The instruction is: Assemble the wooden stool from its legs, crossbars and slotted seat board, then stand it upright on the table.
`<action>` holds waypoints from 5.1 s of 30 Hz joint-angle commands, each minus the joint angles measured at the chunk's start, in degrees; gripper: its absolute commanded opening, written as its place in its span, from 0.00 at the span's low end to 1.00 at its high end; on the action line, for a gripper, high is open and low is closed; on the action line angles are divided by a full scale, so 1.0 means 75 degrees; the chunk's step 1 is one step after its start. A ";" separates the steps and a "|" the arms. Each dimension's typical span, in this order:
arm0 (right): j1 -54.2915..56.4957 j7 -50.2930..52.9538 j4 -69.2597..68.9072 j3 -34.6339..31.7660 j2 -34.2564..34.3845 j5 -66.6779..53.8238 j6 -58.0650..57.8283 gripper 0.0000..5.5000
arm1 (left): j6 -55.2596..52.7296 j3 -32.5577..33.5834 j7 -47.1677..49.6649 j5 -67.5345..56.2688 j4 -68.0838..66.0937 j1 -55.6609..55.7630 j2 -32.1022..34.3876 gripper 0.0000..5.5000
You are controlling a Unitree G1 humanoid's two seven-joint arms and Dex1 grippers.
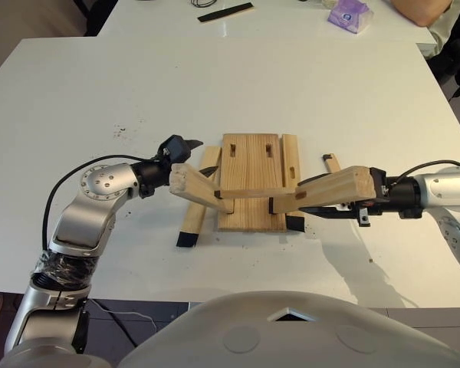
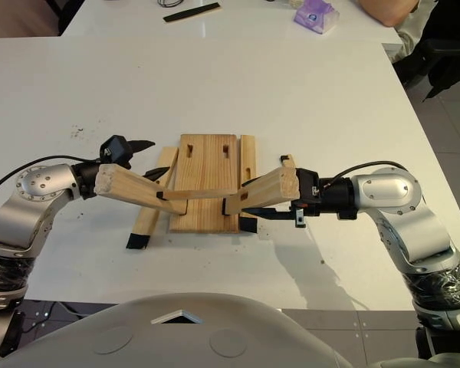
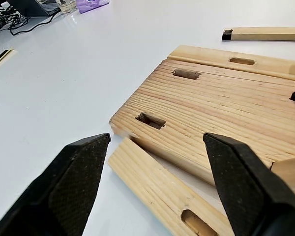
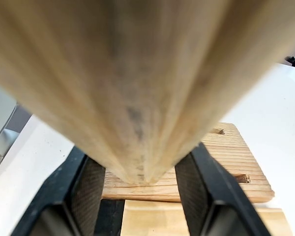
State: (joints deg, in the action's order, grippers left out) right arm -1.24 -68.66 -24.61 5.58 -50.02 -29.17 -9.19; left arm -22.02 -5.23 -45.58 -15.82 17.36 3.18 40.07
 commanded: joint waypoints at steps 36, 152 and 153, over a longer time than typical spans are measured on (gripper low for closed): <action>0.1947 -0.0839 0.2323 0.2635 0.0165 0.1310 -0.0922 0.36 | -0.1550 0.0562 -0.0758 -0.1574 -0.0720 0.3050 -0.0607 0.64; 0.2902 -0.0023 0.2607 0.2173 0.1048 0.1154 -0.1378 0.68 | 0.0880 -0.1730 -0.2145 0.0626 -0.1742 0.0984 0.0513 0.98; 0.2915 0.0039 0.2638 0.2127 0.1076 0.1225 -0.1376 0.70 | 0.0892 -0.1685 -0.2143 0.0610 -0.1708 0.0920 0.0523 0.98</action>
State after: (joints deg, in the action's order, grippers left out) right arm 19.14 -69.37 -5.33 22.79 -42.54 -21.16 -19.07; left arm -15.35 -18.31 -62.43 -12.96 5.10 11.09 43.55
